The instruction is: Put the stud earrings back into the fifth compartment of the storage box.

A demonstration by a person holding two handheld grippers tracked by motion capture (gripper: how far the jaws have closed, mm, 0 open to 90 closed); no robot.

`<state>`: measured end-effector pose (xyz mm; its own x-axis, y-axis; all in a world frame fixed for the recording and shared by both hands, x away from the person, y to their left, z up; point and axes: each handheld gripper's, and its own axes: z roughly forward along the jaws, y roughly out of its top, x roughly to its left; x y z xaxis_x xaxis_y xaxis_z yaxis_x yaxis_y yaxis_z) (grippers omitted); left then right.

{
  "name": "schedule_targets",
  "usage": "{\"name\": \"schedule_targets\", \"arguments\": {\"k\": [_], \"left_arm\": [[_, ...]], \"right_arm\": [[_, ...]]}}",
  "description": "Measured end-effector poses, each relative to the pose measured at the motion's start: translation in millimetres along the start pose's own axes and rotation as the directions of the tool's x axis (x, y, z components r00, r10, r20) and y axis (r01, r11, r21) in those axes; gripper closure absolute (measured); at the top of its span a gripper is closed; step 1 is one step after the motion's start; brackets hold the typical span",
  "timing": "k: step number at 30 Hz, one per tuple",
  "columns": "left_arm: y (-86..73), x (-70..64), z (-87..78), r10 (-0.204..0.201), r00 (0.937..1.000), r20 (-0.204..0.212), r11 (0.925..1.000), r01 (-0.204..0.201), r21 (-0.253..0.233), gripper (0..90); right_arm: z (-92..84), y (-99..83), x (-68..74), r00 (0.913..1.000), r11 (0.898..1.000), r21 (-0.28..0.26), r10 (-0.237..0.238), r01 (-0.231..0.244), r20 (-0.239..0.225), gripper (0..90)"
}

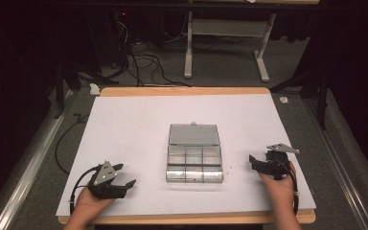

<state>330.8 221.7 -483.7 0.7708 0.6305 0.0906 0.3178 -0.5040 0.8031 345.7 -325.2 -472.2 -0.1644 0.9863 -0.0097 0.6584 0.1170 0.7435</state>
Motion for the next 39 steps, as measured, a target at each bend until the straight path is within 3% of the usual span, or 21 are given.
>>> {"name": "schedule_targets", "arguments": {"k": [5, 9, 17, 24, 29, 31, 39], "left_arm": [[0.3, 0.5, 0.4, -0.006, 1.0, 0.001, 1.0, 0.006, 0.004, 23.8], [0.8, 0.9, 1.6, -0.005, 0.9999, 0.01, 0.9999, 0.005, 0.013, 24.1], [0.8, 0.3, 1.3, 0.003, 0.9999, 0.013, 0.9999, -0.003, 0.012, 24.2], [0.9, 0.2, 1.7, 0.004, 0.9999, 0.016, 0.9999, -0.004, 0.015, 24.2], [1.1, 0.2, 2.0, 0.005, 0.9998, 0.017, 0.9998, -0.005, 0.018, 24.2], [1.2, 0.2, 2.2, 0.005, 0.9998, 0.018, 0.9998, -0.005, 0.02, 24.2], [1.4, 0.1, 2.3, 0.01, 0.9998, 0.018, 0.9996, -0.011, 0.026, 24.3]], "right_arm": [[-7.2, 2.4, 8.7, 0.9991, 0.999, -0.036, -0.038, 0.038, -0.015, 22.0], [-10.2, 1.9, 16.2, 0.9979, 0.998, -0.028, -0.053, 0.052, -0.037, 25.2], [-21.9, 2.1, 32.5, 0.9894, 0.996, -0.051, -0.073, 0.067, -0.126, 35.7], [-26.4, -3.9, 49.6, 0.9707, 0.993, -0.029, -0.116, 0.113, -0.21, 48.2], [-24.0, -6.4, 58.8, 0.9566, 0.989, -0.005, -0.141, 0.145, -0.255, 64.4], [-22.2, -6.7, 61.6, 0.9472, 0.988, 0.001, -0.147, 0.153, -0.285, 70.9], [-16.6, -7.9, 73.1, 0.9345, 0.977, 0.032, -0.191, 0.21, -0.3, 82.0]]}}
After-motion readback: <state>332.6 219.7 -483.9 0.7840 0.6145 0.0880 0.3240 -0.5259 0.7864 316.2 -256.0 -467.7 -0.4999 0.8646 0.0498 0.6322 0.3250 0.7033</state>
